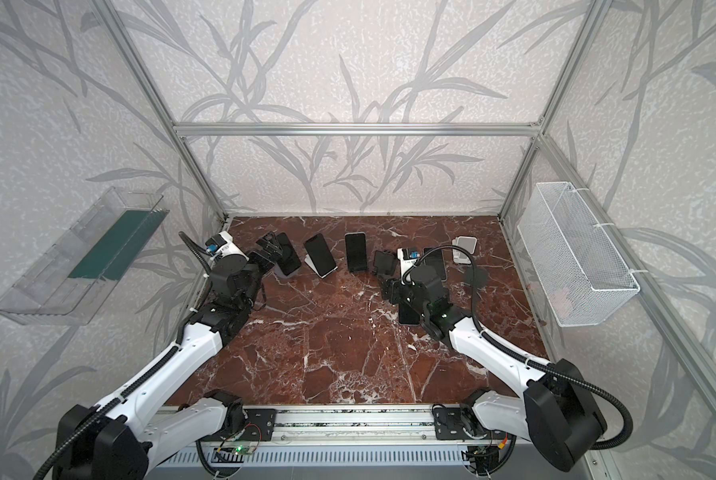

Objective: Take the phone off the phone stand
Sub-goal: 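Move the right gripper to the teal-edged phone on its black stand and grasp it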

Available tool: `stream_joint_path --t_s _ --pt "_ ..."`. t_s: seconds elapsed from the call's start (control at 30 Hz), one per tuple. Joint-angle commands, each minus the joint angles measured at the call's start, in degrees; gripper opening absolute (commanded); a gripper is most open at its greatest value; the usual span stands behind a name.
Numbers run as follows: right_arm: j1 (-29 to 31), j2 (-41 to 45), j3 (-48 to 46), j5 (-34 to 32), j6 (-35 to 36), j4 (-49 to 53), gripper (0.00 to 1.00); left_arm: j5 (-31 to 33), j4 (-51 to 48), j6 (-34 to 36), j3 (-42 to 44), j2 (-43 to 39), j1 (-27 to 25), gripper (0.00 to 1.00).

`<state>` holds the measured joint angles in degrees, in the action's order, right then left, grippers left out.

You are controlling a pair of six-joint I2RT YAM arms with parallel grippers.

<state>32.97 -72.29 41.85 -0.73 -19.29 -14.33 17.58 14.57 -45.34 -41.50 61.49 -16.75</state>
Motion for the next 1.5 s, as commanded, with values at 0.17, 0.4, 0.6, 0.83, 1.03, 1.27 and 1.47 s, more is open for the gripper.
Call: stream_joint_path --t_s 0.17,0.4,0.6,0.83,1.03,1.27,1.47 --pt "4.63 -13.27 18.27 -12.31 2.62 12.24 0.79 -3.05 -0.66 -3.59 -1.12 0.9 0.48 0.98" --pt "5.25 -24.63 28.43 -16.91 2.68 13.82 0.92 -6.31 -0.2 -4.06 -1.41 0.81 0.71 0.97" --pt "5.88 -33.47 35.93 -20.92 2.03 12.49 0.95 -7.36 0.24 -4.38 -1.38 1.48 0.85 0.97" --pt "5.88 -41.67 43.56 -22.19 5.77 10.8 0.98 -7.98 0.34 -4.58 -1.42 1.96 0.92 0.97" --pt "5.83 -45.96 47.81 -22.51 6.63 10.77 1.0 -8.66 1.25 -4.45 -1.3 1.96 1.11 0.96" --pt "5.49 -48.22 49.42 -22.69 5.52 9.54 0.99 -9.47 1.69 -4.68 -1.29 2.31 1.62 0.96" --pt "4.77 -51.02 52.19 -21.72 2.43 10.37 0.95 -10.2 1.79 -5.34 -1.47 2.48 2.06 0.95"
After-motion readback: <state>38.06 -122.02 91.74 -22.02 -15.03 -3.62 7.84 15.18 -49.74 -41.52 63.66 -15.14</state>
